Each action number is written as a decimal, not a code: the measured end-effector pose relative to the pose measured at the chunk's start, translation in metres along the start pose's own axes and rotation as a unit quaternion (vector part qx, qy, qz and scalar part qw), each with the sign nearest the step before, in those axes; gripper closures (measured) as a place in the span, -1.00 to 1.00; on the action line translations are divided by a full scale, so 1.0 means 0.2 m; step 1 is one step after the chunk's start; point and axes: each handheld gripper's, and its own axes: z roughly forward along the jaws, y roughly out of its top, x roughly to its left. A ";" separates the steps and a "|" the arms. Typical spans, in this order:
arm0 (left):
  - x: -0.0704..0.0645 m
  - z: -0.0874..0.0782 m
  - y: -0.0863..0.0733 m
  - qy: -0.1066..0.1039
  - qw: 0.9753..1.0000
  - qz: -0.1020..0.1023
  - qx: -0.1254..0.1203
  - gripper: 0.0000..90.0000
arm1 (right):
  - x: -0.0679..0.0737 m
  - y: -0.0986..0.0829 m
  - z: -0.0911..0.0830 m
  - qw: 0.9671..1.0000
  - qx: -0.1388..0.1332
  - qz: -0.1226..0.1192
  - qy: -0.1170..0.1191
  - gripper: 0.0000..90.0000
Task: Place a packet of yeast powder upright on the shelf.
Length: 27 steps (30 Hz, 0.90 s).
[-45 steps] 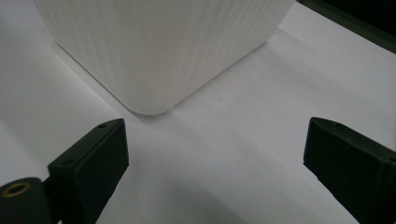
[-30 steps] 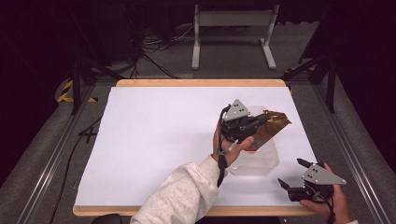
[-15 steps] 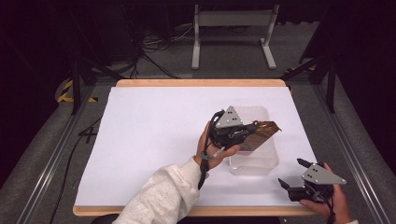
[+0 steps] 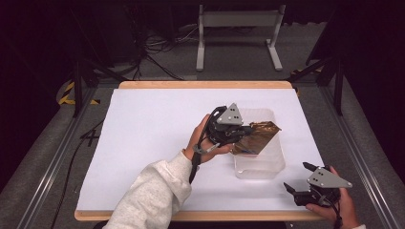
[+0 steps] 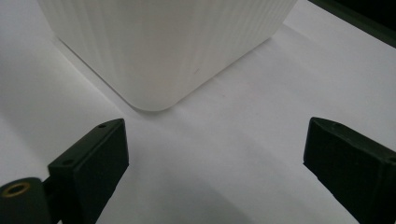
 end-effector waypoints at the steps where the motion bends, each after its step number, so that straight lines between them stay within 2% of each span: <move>1: 0.00 0.01 0.00 0.005 1.000 0.000 -0.008 1.00 | 0.00 0.00 0.00 1.000 -0.002 0.001 0.000 -0.84; 2: 0.00 0.02 0.00 0.009 1.000 -0.003 -0.017 1.00 | 0.00 0.00 0.00 1.000 -0.003 0.001 -0.001 -0.84; 3: 0.01 0.03 0.00 0.002 1.000 -0.010 -0.025 1.00 | 0.00 0.00 0.00 1.000 -0.003 0.001 -0.001 -0.84; 5: 0.02 0.05 0.01 0.007 0.999 -0.020 -0.041 1.00 | 0.00 0.00 0.00 1.000 -0.003 0.001 -0.001 -0.84; 6: 0.03 0.07 0.01 -0.001 0.998 -0.033 -0.053 1.00 | 0.00 0.00 0.00 1.000 -0.002 0.001 -0.001 -0.84; 8: 0.03 0.08 0.01 0.006 0.998 -0.036 -0.058 1.00 | 0.00 0.00 0.00 1.000 -0.001 -0.001 0.000 -0.84; 9: 0.04 0.11 0.01 0.001 0.997 -0.046 -0.070 1.00 | 0.00 0.00 0.00 1.000 -0.001 0.000 0.000 -0.84; 10: 0.04 0.11 0.01 0.001 0.997 -0.046 -0.070 1.00 | 0.00 0.00 0.00 1.000 -0.001 0.000 0.000 -0.84; 11: 0.03 0.15 0.01 0.007 0.995 -0.053 -0.083 1.00 | 0.00 0.00 0.00 1.000 -0.002 0.001 -0.001 -0.84; 13: 0.03 0.16 0.01 0.009 0.994 -0.055 -0.091 1.00 | 0.00 0.00 -0.01 1.000 -0.003 0.001 -0.001 -0.84; 14: 0.03 0.18 0.00 -0.001 0.993 -0.064 -0.096 1.00 | 0.00 0.00 -0.01 1.000 -0.004 0.000 -0.002 -0.84; 17: 0.02 0.22 -0.02 -0.003 0.993 -0.067 -0.095 1.00 | 0.00 0.00 -0.01 1.000 -0.005 0.001 -0.001 -0.84; 20: 0.01 0.22 -0.06 -0.005 0.993 -0.068 -0.091 1.00 | 0.00 0.00 -0.02 1.000 -0.008 0.001 -0.003 -0.84; 22: 0.01 0.20 -0.10 0.000 0.994 -0.069 -0.087 1.00 | 0.00 0.00 -0.02 1.000 -0.009 0.003 -0.004 -0.84; 27: 0.01 0.16 -0.14 -0.003 0.995 -0.064 -0.077 1.00 | 0.00 0.00 -0.02 1.000 -0.012 0.004 -0.006 -0.84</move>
